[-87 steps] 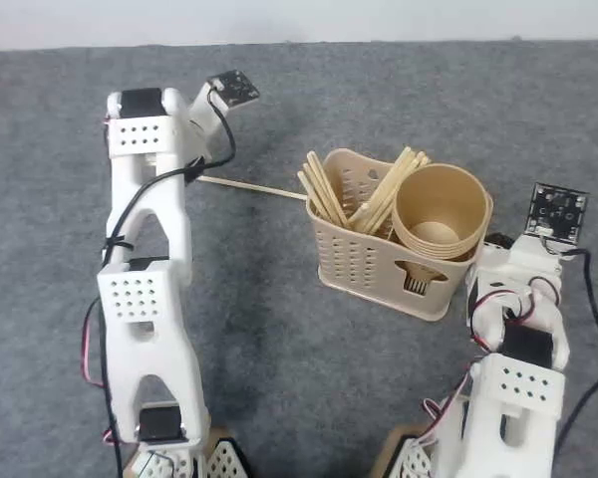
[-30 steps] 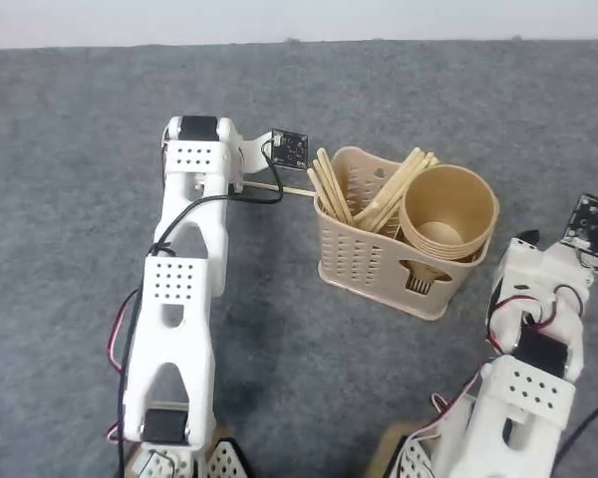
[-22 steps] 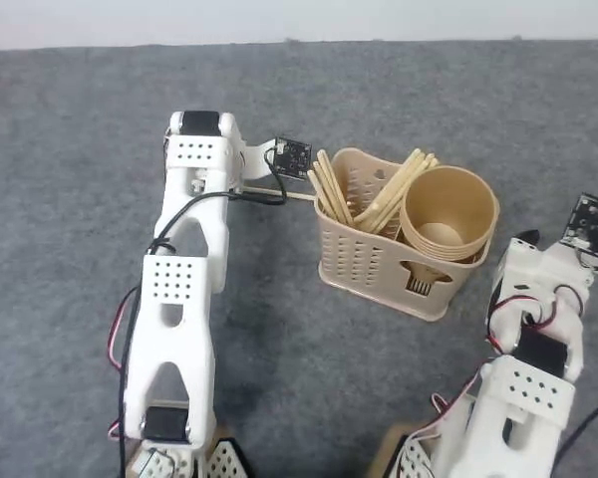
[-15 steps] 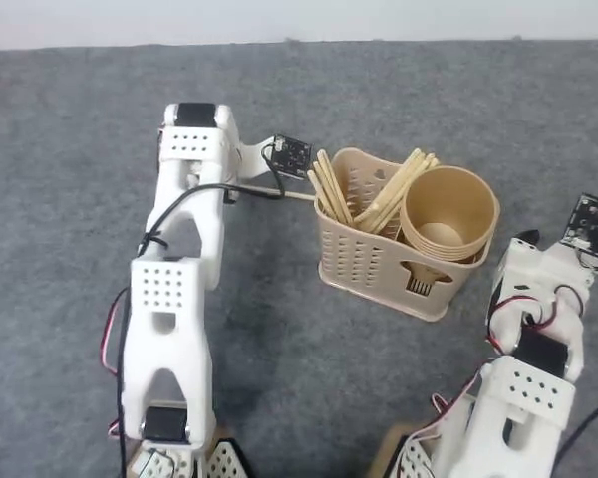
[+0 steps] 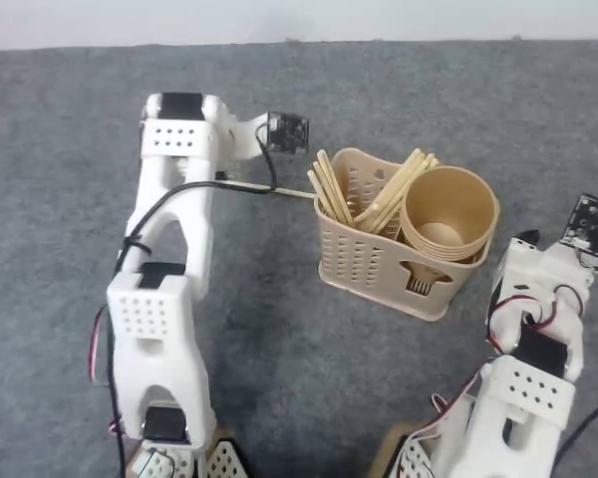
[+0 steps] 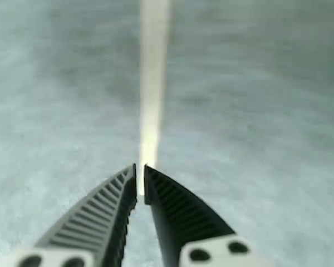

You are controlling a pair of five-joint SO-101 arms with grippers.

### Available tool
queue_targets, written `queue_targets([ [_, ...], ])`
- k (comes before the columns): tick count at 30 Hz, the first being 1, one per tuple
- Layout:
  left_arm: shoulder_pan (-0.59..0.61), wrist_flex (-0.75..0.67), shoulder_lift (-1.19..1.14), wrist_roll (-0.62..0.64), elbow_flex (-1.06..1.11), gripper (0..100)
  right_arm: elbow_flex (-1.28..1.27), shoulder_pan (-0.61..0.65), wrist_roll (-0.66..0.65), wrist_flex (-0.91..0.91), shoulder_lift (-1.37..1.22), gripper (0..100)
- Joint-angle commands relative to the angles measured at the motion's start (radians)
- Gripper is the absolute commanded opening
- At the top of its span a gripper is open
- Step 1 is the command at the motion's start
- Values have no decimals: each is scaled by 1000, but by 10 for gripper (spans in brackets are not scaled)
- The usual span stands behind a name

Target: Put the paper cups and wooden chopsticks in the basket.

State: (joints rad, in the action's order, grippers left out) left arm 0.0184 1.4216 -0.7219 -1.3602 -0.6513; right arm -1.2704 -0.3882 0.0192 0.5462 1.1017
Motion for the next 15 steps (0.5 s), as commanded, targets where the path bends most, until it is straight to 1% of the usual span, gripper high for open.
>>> queue_targets([
  [1, -11, -226, -78, 175, -12, 96, 3, 8, -15, -13, 10, 150],
  [3, -23, -247, -126, 199, -13, 156, 3, 8, -17, -15, 10, 150],
  [5, -32, -192, -143, 195, -15, 192, 3, 8, -17, -16, 10, 150],
  [8, -34, -115, -150, 127, -45, 195, 3, 8, -17, -16, 10, 150],
  [11, -28, -74, -150, 92, -65, 195, 3, 8, -17, -16, 10, 150],
  [15, -12, 75, -146, -51, -73, 190, 3, 8, -17, -16, 10, 150],
])
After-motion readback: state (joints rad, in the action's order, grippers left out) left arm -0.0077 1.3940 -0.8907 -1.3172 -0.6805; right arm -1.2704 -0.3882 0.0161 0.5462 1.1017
